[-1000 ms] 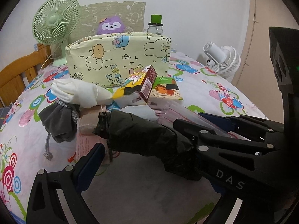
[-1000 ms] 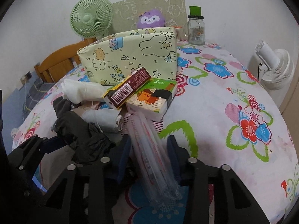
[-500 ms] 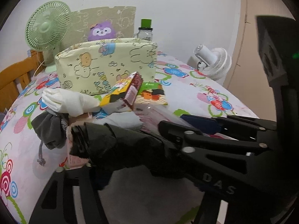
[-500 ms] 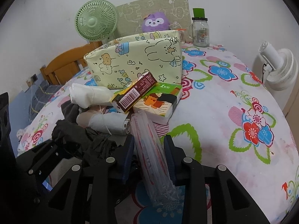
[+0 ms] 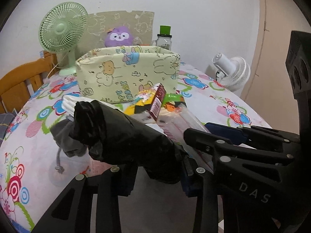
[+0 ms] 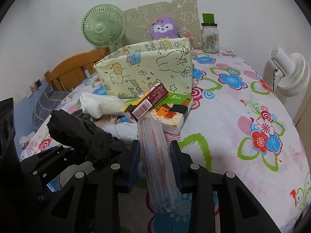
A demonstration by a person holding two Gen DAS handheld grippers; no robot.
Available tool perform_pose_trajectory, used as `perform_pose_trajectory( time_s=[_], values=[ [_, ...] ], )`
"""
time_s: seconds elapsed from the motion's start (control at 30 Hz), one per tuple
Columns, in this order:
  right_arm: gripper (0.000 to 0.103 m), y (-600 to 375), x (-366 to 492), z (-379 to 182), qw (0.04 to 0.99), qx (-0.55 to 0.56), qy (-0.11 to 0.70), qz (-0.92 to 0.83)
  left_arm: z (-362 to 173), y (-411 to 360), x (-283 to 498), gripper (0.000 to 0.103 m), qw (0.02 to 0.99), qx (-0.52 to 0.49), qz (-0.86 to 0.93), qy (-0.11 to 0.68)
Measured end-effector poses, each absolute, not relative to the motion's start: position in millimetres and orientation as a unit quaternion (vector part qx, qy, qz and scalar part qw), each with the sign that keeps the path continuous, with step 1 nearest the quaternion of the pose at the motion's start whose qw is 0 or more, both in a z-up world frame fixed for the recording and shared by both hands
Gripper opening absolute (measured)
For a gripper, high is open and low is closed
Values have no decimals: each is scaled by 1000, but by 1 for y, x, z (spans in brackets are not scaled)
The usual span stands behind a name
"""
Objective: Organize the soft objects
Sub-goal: 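Lift the black umbrella toward the fabric box with the left tool while the right tool holds the tube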
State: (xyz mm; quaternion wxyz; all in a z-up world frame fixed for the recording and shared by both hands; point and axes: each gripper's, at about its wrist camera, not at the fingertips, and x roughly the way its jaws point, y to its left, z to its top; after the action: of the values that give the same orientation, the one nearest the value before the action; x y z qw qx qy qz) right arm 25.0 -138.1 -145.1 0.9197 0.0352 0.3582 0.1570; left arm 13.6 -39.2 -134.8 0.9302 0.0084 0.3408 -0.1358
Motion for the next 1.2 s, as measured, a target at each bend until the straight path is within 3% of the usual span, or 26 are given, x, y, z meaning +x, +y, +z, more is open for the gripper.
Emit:
perform_pose_trajectory(
  time_s=[0.53,1.2],
  values=[
    [35,-137,20,-118,930,39,338,141,-104,-34,8,37,940,12,-126,317],
    [27,-132,6,-77,946,47,293,128,-63,-34,1,37,949,16,-120,290]
  ],
)
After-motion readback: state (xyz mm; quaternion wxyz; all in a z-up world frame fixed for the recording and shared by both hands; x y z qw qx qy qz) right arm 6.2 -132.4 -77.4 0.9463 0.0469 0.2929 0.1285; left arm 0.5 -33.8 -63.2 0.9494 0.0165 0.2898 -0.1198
